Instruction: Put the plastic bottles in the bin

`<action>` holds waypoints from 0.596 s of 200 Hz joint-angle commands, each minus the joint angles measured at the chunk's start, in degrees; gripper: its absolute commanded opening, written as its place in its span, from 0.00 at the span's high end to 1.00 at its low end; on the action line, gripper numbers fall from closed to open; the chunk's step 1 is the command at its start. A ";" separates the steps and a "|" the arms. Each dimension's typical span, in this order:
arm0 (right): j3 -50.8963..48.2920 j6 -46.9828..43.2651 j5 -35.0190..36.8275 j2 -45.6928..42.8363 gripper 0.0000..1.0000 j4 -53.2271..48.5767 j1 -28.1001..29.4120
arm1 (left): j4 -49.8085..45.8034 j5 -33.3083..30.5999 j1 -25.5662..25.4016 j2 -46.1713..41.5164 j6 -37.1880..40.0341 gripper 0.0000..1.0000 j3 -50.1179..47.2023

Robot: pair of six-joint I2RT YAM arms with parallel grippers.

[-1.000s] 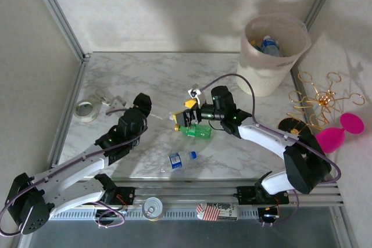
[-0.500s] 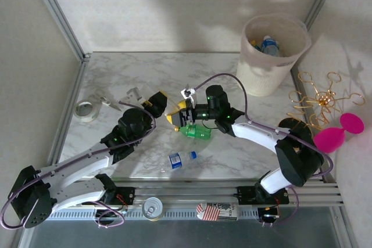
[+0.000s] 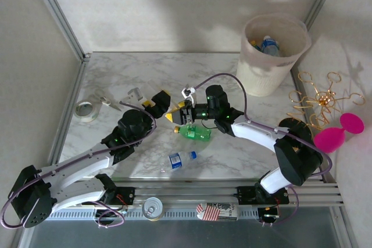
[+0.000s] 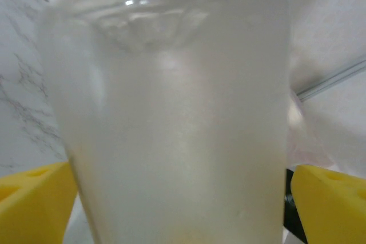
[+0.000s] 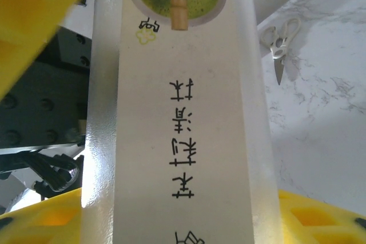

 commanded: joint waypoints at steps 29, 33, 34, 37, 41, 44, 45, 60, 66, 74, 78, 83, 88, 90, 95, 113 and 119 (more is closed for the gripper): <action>4.50 -4.17 8.23 -0.19 0.55 -9.80 -4.00 | -2.70 -9.34 1.36 -9.44 0.67 0.00 -2.21; 4.99 -4.74 9.11 -0.47 0.55 -11.06 -4.61 | -3.10 -10.05 1.62 -10.17 0.54 0.00 -2.68; 5.11 -4.84 9.34 -0.54 0.55 -11.36 -4.73 | -3.15 -10.23 1.66 -10.48 0.51 0.00 -2.84; 5.43 -5.29 10.10 -0.78 0.55 -12.32 -5.10 | -3.37 -10.78 1.84 -11.19 0.38 0.00 -3.18; 6.10 -6.06 11.31 -1.13 0.55 -13.76 -5.51 | -3.67 -11.29 2.09 -12.27 0.16 0.00 -3.80; 6.59 -6.64 12.19 -1.40 0.55 -14.77 -5.93 | -3.97 -11.79 2.29 -12.87 -0.06 0.01 -4.28; 6.78 -6.85 12.51 -1.48 0.55 -15.15 -6.05 | -4.11 -11.98 2.34 -13.11 -0.23 0.01 -4.43; 10.15 -9.72 17.15 -2.59 0.55 -20.79 -8.02 | -5.59 -13.79 3.50 -16.05 -2.60 0.00 -7.19; 11.59 -10.79 19.23 -2.93 0.55 -22.97 -8.87 | -5.87 -13.88 4.11 -17.09 -3.80 0.00 -8.46; 14.28 -12.03 22.02 -3.30 0.55 -25.71 -10.10 | -6.40 -13.44 4.94 -18.37 -5.63 0.00 -10.17; 15.68 -12.75 23.49 -3.45 0.55 -27.34 -10.73 | -6.56 -13.30 5.35 -18.98 -6.53 0.00 -11.03; 17.27 -13.44 25.48 -3.61 0.55 -29.03 -11.49 | -6.70 -12.79 5.70 -19.66 -7.49 0.00 -12.10; 19.03 -14.11 27.43 -3.75 0.55 -30.53 -12.41 | -6.83 -12.43 6.09 -20.23 -8.33 0.00 -13.10; 19.68 -14.31 28.10 -3.83 0.55 -31.07 -12.76 | -6.94 -12.32 6.22 -20.45 -8.73 0.00 -13.48; 21.30 -14.87 30.23 -4.00 0.54 -32.33 -13.47 | -7.05 -11.97 6.54 -20.99 -9.63 0.00 -14.38; 26.50 -16.63 38.00 -4.60 0.54 -35.56 -16.12 | -7.06 -10.66 7.12 -22.46 -12.00 0.00 -17.13; 28.16 -16.80 40.69 -4.77 0.54 -36.35 -17.14 | -7.06 -10.37 7.21 -22.77 -12.67 0.00 -17.89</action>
